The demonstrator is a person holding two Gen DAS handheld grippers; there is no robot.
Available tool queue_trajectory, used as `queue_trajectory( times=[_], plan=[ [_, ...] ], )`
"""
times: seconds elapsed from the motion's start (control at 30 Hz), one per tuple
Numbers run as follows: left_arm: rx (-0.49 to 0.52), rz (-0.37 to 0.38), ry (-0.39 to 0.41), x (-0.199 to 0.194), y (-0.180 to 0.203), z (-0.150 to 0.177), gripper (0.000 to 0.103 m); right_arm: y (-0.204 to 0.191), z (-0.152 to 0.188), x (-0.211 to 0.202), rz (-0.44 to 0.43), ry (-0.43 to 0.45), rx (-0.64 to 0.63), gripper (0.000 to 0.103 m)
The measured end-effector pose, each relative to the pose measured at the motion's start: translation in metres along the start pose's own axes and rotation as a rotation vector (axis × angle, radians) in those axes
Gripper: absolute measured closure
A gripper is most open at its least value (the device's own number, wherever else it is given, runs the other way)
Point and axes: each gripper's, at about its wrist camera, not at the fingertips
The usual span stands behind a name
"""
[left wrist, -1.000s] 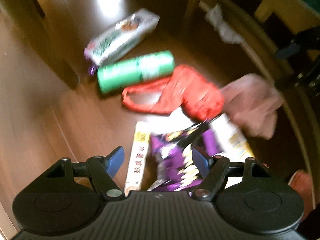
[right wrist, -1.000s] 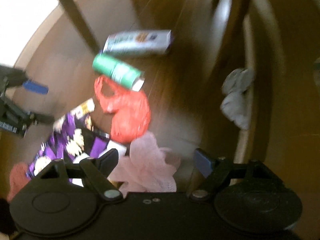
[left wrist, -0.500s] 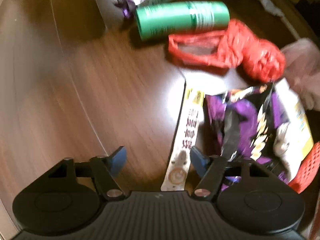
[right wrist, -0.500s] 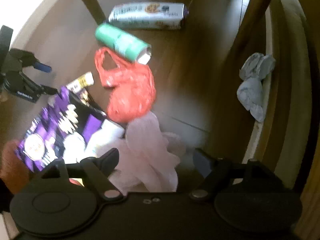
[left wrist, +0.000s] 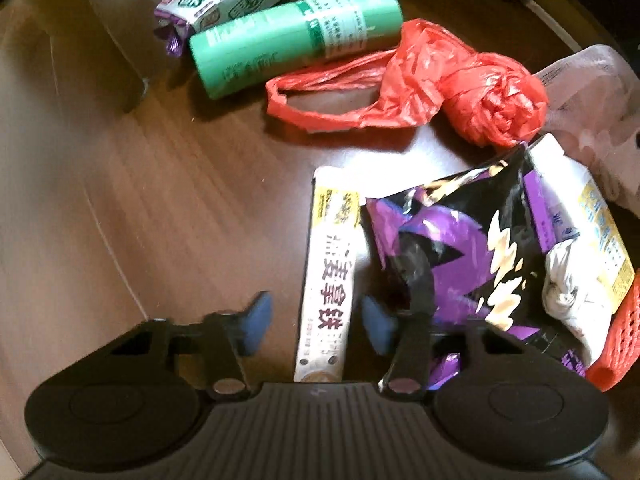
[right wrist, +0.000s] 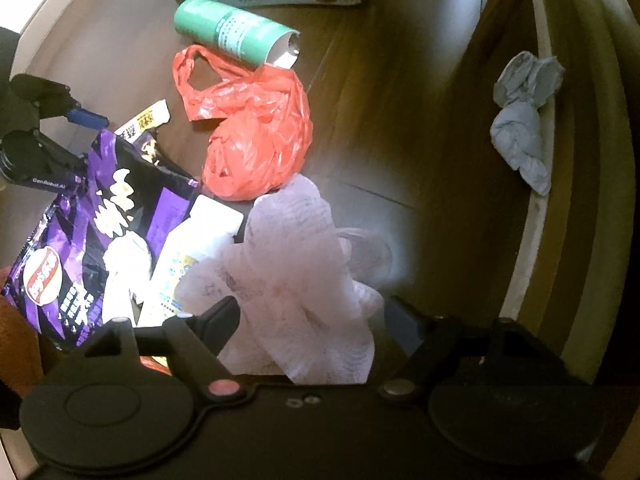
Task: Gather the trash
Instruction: 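Grasp the pink mesh bag with the right gripper while the left grasps the white snack stick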
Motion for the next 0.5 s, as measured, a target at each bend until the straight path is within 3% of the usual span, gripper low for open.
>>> queue_trajectory(
  times=[0.03,0.13,0.23,0.27,0.3,0.5],
  plan=[
    [-0.006,0.001,0.0,0.0,0.001,-0.001,0.081,-0.002,0.0,0.001,-0.004,-0.006,0.001,0.024],
    [-0.011,-0.005,-0.004,0.0,0.002,-0.002,0.082,-0.01,0.001,0.006,-0.005,-0.025,-0.014,0.032],
    [-0.043,-0.003,-0.003,-0.002,-0.003,-0.001,0.083,-0.017,0.002,0.012,0.012,-0.057,-0.038,0.063],
    [-0.051,-0.005,0.001,-0.004,-0.005,-0.002,0.083,-0.019,0.002,0.012,0.032,-0.062,-0.043,0.08],
    [-0.057,-0.005,0.006,-0.006,-0.007,-0.003,0.083,-0.019,0.001,0.012,0.044,-0.064,-0.046,0.09],
    [-0.117,-0.023,0.062,-0.036,-0.017,-0.012,0.083,-0.01,-0.009,-0.023,0.062,0.019,-0.025,0.098]
  ],
)
Point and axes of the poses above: each gripper's, at about its wrist camera, not at the fingertips, and x roughly the way its jaws point, y to its right, z to its underside, and after that the axes turned 11 degrees about z, right-handed
